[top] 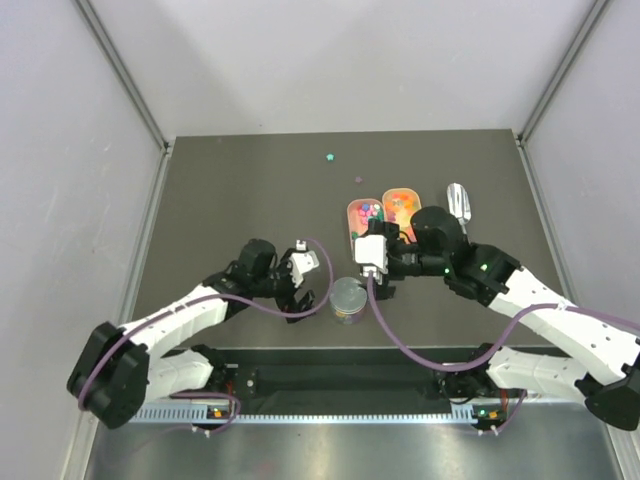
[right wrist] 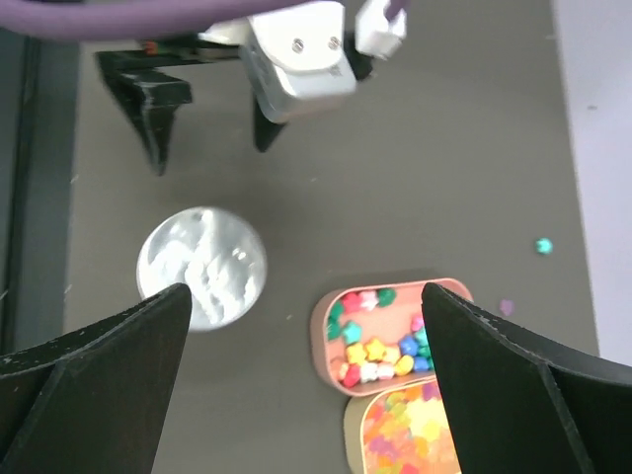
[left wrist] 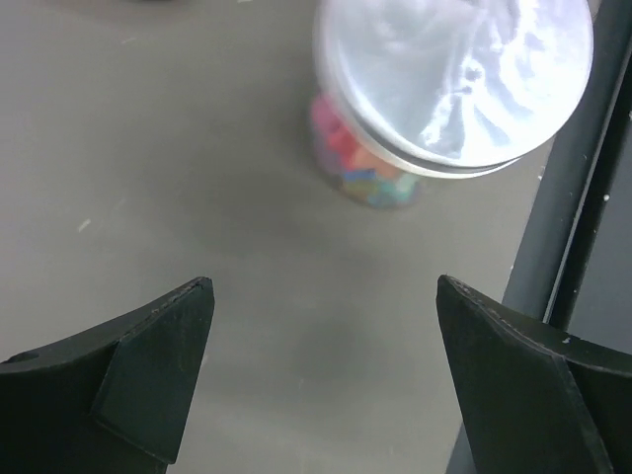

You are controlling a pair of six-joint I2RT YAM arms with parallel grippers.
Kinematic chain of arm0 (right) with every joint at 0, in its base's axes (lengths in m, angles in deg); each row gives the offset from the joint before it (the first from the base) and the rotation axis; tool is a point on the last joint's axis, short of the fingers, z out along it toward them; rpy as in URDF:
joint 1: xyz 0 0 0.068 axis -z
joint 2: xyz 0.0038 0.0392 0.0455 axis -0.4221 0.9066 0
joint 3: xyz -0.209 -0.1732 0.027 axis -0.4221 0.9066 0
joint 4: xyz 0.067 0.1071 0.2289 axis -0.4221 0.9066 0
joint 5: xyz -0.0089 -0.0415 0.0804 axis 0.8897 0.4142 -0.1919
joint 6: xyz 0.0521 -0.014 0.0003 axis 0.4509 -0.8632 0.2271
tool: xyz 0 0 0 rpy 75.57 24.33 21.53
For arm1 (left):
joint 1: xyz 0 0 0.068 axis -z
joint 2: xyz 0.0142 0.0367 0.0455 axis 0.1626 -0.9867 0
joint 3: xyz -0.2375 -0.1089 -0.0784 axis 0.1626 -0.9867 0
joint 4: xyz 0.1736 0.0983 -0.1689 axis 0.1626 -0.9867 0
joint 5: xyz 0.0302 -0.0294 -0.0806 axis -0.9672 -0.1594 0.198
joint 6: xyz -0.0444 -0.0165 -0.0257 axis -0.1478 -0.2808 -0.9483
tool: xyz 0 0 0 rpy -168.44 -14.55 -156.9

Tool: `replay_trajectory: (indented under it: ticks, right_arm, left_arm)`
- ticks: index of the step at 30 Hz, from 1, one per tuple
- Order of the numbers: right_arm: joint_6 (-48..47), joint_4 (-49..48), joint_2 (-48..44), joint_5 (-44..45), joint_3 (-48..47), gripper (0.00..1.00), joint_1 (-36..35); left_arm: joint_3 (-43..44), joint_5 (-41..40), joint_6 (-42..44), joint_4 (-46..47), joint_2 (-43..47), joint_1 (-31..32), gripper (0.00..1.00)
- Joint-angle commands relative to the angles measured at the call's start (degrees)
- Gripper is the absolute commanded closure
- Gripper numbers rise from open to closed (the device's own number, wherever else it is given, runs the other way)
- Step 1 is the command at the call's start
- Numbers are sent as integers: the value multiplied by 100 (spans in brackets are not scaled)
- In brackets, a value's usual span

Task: Pack the candies
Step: Screw the bottle lid onto the packing bottle.

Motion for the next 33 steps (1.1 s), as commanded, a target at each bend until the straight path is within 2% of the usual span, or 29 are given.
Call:
replay_trajectory:
  ticks: [1,6,11,20,24,33]
  right_arm:
    - [-561,1284,-108,-793,-340,2,129]
    - [-973,1585,-205,-1469,169,2,330]
    - [-1194,1532,58,-1945,259,0,603]
    - [-2134,1312,1147,-2087,171,0,999]
    - [-2608,1277,1315,-2025,118,0,1157]
    - [-2803,1242,1403,-2394,337,0,1474]
  left_arm:
    - [-193,178,428,1883,-296,403,1]
    - [-352,73,243,2450,-726,973,1]
    - [-747,20,244,2688,-718,1369,1]
    - [-678,-112,85,3725,-1692,1519,2]
    - [-686,-173,-38,4173,-2044,1537,1]
    - [-809,-525,-161,5280,-2510,1660,1]
